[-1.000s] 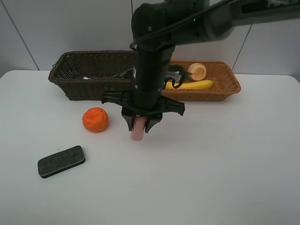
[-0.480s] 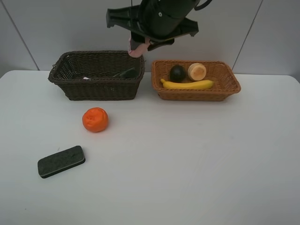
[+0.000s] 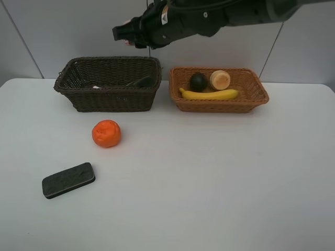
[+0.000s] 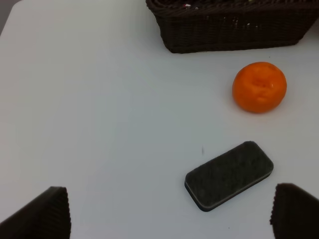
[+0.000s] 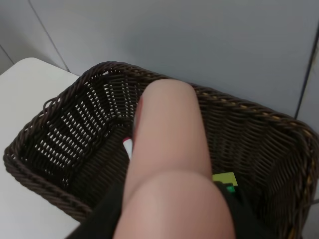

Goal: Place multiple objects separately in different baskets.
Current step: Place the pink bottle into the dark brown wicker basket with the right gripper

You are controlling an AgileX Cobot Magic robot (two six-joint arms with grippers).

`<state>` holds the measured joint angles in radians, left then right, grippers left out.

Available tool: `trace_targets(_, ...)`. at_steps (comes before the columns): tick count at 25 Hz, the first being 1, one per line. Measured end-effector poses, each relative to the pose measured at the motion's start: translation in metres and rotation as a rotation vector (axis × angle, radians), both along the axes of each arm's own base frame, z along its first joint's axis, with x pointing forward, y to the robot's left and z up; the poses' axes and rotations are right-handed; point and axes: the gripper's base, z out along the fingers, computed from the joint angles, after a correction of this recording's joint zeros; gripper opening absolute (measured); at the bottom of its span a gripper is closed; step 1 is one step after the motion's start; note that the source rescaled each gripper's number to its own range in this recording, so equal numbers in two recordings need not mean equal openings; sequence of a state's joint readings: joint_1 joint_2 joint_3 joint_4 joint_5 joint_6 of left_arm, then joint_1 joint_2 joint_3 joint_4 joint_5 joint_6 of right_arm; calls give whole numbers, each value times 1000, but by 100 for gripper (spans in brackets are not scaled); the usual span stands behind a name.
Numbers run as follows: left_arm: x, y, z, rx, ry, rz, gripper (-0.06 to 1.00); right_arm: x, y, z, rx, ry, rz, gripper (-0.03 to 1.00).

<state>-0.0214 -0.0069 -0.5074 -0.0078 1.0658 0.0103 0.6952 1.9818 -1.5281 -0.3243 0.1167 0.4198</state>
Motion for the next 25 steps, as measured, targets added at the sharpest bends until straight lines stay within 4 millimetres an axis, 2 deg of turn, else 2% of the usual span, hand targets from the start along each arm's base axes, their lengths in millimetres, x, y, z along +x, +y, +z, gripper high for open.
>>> trace_targets(5,0,0,0,0,0,0,100,17,12,-45,31,-36,50,28)
trace_targets(11,0,0,0,0,0,0,100,27,25,-80,39,-93,125,28)
trace_targets(20,0,0,0,0,0,0,100,59,43,-79,-37,-109,82,28)
trace_targets(25,0,0,0,0,-1,0,100,73,33,-89,-137,-11,-9,28)
